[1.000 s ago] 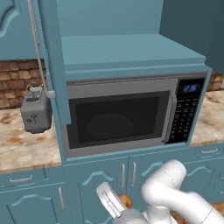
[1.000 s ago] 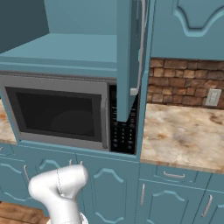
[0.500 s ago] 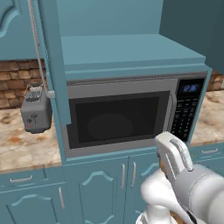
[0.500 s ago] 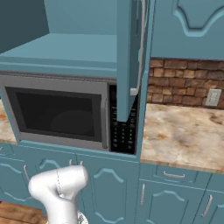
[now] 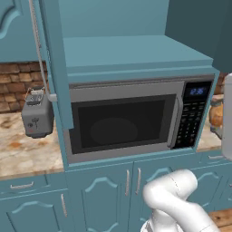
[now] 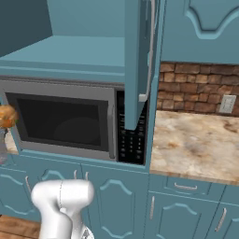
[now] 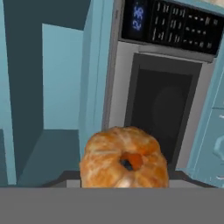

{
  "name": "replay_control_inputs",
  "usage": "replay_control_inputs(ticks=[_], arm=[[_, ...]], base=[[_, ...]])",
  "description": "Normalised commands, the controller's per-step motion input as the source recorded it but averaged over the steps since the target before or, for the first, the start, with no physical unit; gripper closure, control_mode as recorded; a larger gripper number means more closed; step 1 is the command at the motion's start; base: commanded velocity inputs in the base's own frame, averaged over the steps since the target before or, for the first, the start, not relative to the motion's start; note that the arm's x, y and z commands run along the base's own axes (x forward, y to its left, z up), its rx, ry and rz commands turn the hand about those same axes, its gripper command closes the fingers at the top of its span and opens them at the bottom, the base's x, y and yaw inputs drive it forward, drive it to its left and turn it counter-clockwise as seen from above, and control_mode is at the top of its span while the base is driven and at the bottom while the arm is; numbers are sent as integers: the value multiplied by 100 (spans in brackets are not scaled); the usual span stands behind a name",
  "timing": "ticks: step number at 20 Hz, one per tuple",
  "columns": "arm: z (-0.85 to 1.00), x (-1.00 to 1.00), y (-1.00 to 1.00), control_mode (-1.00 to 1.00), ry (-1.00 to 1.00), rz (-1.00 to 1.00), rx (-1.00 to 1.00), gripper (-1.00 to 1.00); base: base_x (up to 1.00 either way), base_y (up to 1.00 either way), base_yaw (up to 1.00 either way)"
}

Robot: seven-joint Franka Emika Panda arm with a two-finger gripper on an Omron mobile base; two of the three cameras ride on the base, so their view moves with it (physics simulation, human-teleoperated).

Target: Pick the tangerine from the counter and place it in the cabinet. Then close the cabinet.

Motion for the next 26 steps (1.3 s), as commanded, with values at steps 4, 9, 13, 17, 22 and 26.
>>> replay_control_inputs(ticks=[4, 9, 13, 17, 22, 26], arm=[[100, 87, -27, -100, 0, 10, 7, 100], [96, 72, -2, -100, -3, 10, -1, 100], [18, 84, 12, -100, -7, 6, -9, 100], [-41, 95, 11, -100, -10, 3, -14, 100], [-44, 87, 1, -100, -14, 0, -11, 100], [-7, 67, 0, -100, -8, 0, -12, 100]], base=[[0, 0, 0], [0, 0, 0], [0, 0, 0], [0, 0, 0], [0, 0, 0], [0, 0, 0]])
